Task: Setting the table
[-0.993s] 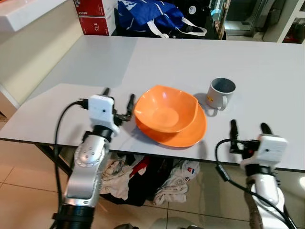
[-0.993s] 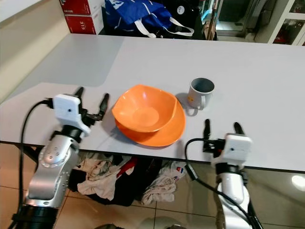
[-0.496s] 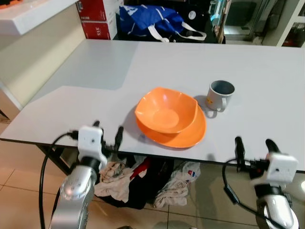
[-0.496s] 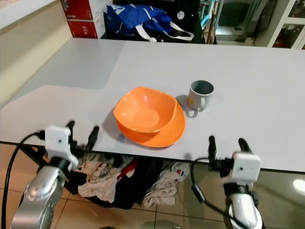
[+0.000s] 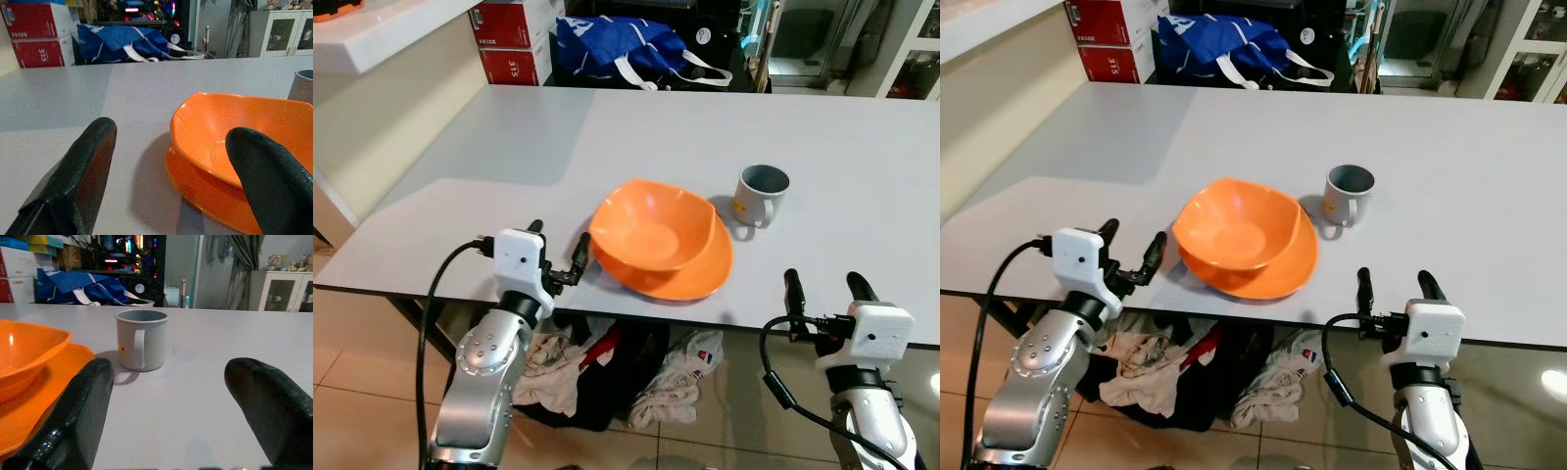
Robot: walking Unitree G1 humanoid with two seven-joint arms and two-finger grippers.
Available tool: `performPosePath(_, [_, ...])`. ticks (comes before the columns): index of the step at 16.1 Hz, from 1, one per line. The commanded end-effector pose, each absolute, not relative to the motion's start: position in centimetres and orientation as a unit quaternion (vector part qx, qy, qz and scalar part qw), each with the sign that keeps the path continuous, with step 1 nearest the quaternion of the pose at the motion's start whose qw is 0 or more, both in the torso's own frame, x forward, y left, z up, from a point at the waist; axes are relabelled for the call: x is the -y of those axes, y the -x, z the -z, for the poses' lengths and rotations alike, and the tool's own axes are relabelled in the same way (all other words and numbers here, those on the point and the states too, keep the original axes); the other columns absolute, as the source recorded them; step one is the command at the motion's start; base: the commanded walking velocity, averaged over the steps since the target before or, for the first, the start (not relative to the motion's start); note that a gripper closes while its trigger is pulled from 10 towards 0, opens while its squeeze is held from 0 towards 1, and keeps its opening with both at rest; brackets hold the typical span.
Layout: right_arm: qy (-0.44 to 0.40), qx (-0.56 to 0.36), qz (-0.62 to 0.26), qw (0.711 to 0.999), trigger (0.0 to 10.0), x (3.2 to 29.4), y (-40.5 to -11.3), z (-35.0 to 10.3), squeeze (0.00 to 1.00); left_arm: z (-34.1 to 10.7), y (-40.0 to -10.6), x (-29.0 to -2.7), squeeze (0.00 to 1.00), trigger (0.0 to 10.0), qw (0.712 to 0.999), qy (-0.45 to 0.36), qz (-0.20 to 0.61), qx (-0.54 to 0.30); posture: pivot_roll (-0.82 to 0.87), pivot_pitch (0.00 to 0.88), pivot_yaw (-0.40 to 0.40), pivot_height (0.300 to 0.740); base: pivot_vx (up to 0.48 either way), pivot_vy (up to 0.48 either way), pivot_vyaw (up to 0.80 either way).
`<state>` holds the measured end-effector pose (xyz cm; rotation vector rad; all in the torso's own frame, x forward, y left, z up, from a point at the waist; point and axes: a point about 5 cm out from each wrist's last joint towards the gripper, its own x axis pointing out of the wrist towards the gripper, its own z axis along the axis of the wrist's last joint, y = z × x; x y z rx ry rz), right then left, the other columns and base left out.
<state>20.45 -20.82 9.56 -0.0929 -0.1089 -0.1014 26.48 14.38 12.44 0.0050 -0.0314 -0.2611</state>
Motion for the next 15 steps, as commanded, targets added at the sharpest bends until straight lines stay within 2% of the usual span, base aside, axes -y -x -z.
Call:
performPosePath(1, [0.045, 0.046, 0.046, 0.997, 10.0, 20.5, -20.6, -9.3, 0.00, -12.6, -26.7, -14.7, 0.00, 10.0, 0.992, 0.003, 0.123, 0.011, -0.06, 0.016, 0.048, 0.740, 0.000, 0.454, 0.00])
performPosePath(15, [0.047, 0.036, 0.049, 0.997, 10.0, 20.3, -21.1, -8.9, 0.00, -12.8, -27.8, -13.8, 0.00, 10.0, 0.989, 0.026, 0.142, -0.013, -0.07, 0.026, 0.053, 0.740, 0.000, 0.466, 0.00])
